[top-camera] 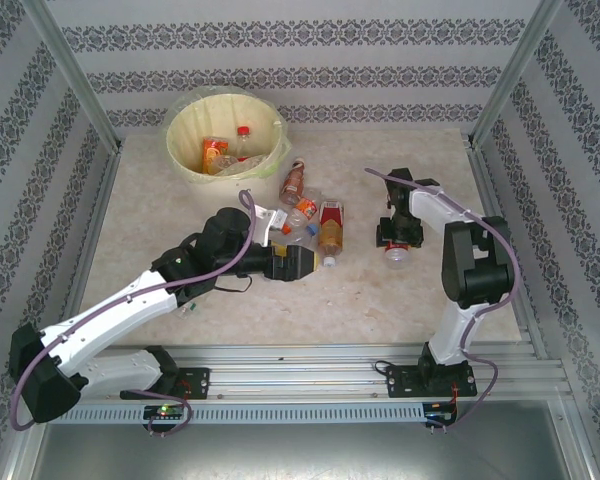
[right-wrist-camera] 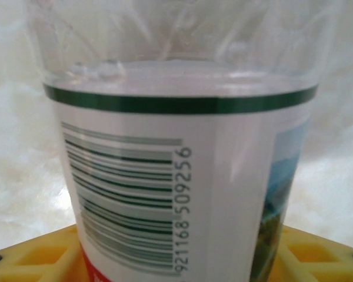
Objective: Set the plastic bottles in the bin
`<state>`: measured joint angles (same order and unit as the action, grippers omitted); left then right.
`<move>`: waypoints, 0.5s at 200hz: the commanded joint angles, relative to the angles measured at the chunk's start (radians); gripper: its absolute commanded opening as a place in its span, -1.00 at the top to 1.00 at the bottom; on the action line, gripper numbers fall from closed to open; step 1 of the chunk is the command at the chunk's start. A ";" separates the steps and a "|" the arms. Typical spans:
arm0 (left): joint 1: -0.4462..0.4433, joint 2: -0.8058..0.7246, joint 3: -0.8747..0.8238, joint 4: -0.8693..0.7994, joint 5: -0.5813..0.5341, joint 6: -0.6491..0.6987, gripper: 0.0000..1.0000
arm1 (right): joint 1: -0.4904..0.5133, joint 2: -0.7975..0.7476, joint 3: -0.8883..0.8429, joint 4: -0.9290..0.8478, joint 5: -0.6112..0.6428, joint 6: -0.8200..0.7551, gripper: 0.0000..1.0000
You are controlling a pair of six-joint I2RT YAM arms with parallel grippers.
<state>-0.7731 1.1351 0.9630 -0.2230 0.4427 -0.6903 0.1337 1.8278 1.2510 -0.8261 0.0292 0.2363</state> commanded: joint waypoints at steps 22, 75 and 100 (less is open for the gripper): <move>0.009 0.028 -0.032 0.124 -0.019 -0.111 -1.00 | 0.010 -0.205 -0.092 0.055 -0.162 0.055 -0.15; 0.049 0.122 -0.035 0.321 0.070 -0.193 -1.00 | 0.092 -0.445 -0.212 0.146 -0.359 0.104 -0.13; 0.059 0.159 0.002 0.312 0.069 -0.173 -1.00 | 0.151 -0.540 -0.251 0.171 -0.423 0.127 -0.11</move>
<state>-0.7311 1.2720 0.9295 0.0048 0.4850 -0.8509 0.2398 1.3647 1.0412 -0.6971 -0.2817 0.3225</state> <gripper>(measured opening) 0.998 0.559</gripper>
